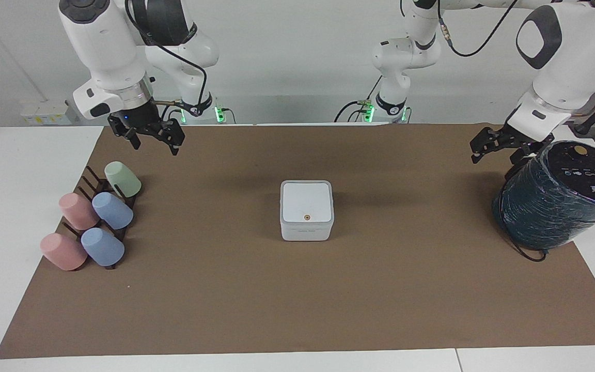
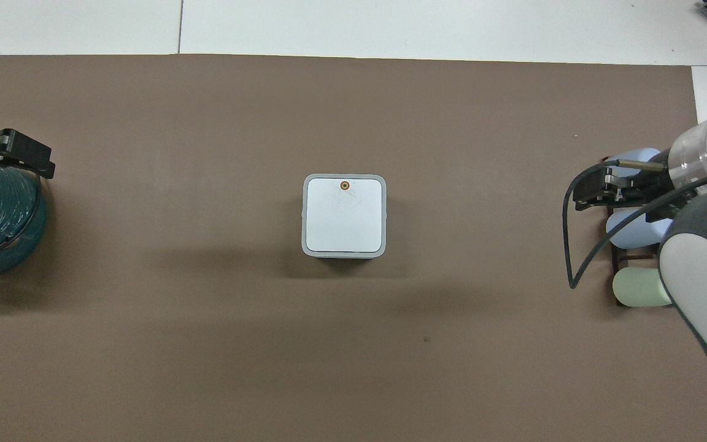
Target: Close trash can lid
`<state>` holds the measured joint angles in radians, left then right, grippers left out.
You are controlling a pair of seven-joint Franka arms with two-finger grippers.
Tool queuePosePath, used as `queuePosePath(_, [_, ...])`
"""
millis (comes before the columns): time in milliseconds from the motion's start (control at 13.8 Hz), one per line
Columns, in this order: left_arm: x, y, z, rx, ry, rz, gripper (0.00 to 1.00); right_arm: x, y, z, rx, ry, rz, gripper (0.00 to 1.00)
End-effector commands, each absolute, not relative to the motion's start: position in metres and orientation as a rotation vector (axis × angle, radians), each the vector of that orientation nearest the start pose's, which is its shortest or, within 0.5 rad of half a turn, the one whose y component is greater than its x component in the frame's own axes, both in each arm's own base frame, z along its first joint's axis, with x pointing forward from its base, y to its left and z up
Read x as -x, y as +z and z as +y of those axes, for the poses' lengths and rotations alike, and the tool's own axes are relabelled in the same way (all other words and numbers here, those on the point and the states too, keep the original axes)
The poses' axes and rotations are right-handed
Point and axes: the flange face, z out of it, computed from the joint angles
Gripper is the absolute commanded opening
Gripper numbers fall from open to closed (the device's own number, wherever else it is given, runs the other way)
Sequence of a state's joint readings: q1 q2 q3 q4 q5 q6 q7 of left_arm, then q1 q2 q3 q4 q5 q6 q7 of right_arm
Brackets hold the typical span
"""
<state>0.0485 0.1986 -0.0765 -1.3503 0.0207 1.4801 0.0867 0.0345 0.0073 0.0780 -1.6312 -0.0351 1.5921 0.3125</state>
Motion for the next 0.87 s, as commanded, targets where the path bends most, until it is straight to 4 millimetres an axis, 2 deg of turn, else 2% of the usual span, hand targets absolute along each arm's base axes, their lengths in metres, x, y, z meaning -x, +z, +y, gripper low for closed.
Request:
queuePosePath(0, [-0.6,0.604,-0.01,3.13,0.091,0.195,1.0,-0.548,0.594,0.055,3.173,0.05,0.292,1.0])
queuePosePath(364, [-0.6,0.605,-0.009,3.13,0.079,0.193,1.0,-0.548,0.594,0.055,3.173,0.05,0.292,1.0])
queuePosePath(582, [-0.597,0.605,0.002,3.131,0.082,0.164,1.0,-0.547,0.594,0.055,3.173,0.053,0.292,1.0])
queuePosePath(800, [-0.592,0.6,0.0,3.131,0.11,0.15,1.0,-0.548,0.594,0.055,3.171,0.051,0.292,1.0])
